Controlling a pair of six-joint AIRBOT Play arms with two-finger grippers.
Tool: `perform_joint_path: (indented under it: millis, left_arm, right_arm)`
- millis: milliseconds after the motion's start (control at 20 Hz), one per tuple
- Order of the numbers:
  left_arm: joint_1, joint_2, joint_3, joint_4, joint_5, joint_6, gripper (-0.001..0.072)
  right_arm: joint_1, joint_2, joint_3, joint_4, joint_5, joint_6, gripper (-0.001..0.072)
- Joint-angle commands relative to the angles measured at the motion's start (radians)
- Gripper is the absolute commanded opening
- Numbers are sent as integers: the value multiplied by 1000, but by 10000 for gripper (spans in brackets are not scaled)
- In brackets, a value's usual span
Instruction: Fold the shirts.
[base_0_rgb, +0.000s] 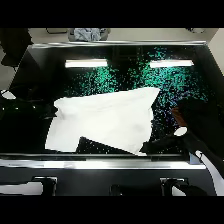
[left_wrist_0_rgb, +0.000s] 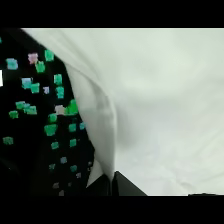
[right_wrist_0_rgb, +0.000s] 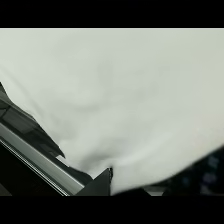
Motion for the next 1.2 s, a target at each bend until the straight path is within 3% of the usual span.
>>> perform_joint_path:
  millis: [0, 100, 200, 350, 550, 750, 1150]
  left_arm:
    - [9, 58, 14, -13, -12, 0, 35]
    - [13, 129, 71, -14, -3, -9, 35]
    - [11, 235, 171, -14, 48, -87, 34]
    - [12, 436, 384, -131, 207, -175, 35]
    - [12, 676, 646, -158, 475, -222, 34]
    - [12, 814, 694, -158, 515, -290, 34]
    - [12, 828, 694, -145, 496, -296, 34]
  right_arm:
    - [51, 16, 51, 2, -16, -11, 40]
    - [51, 64, 168, -70, 47, -30, 40]
    - [51, 151, 358, -198, 92, -31, 40]
    - [51, 307, 762, -496, 73, -14, 40]
    - [51, 458, 1268, -856, -51, 136, 40]
    - [51, 487, 1511, -871, 32, 138, 40]
    - [51, 482, 1532, -874, 174, 149, 40]
